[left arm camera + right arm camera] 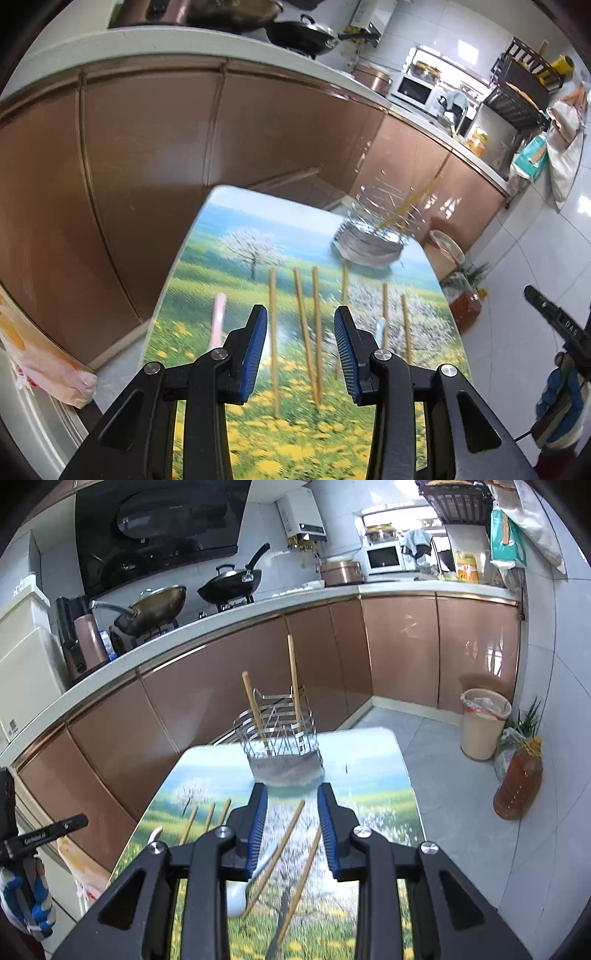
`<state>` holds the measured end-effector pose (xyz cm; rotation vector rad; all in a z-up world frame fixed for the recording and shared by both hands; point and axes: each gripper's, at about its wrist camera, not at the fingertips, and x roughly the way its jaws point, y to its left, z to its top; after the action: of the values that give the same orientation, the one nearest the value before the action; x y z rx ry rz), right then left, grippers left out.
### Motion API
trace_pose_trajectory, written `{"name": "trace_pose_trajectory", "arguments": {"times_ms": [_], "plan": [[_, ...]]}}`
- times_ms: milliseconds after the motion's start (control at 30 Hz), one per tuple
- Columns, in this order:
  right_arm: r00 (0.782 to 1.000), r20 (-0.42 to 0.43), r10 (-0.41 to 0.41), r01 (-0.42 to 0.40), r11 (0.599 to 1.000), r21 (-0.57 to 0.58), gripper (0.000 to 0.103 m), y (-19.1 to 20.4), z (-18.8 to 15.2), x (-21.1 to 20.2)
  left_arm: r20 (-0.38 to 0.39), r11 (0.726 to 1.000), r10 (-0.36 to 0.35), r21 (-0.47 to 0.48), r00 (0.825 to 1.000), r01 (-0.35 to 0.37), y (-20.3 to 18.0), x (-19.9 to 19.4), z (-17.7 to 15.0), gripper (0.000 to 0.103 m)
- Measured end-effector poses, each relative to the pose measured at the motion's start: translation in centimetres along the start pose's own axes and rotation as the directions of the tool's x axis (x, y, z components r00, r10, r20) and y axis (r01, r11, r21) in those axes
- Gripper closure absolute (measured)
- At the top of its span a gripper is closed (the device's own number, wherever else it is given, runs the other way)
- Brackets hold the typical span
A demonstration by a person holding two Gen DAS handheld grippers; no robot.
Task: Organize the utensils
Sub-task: 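Move the right gripper back toward the chopsticks on the table, then close the left gripper on a chopstick while the right gripper closes on another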
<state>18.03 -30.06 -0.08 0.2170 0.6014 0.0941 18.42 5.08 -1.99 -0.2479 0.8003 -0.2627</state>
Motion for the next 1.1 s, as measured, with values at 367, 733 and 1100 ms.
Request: {"name": "trace_pose_trajectory", "arguments": {"times_ms": [367, 733, 1100], "plan": [[0.956, -0.294, -0.008, 0.013, 1.0, 0.017, 0.076, -2.0, -3.0, 10.1, -0.244, 0.998, -0.041, -0.058, 0.969, 0.028, -0.6, 10.5, 1.2, 0.066], [0.867, -0.496, -0.051, 0.05, 0.999, -0.014, 0.076, -3.1, -4.3, 20.8, -0.428, 0.997, 0.006, -0.066, 0.904, -0.037, -0.1, 22.6, 4.5, 0.066], [0.806, -0.586, -0.078, 0.084, 0.996, -0.017, 0.076, -4.3, -4.6, 25.4, -0.506, 0.994, 0.076, -0.026, 0.859, -0.103, -0.5, 27.6, 4.8, 0.066]]}}
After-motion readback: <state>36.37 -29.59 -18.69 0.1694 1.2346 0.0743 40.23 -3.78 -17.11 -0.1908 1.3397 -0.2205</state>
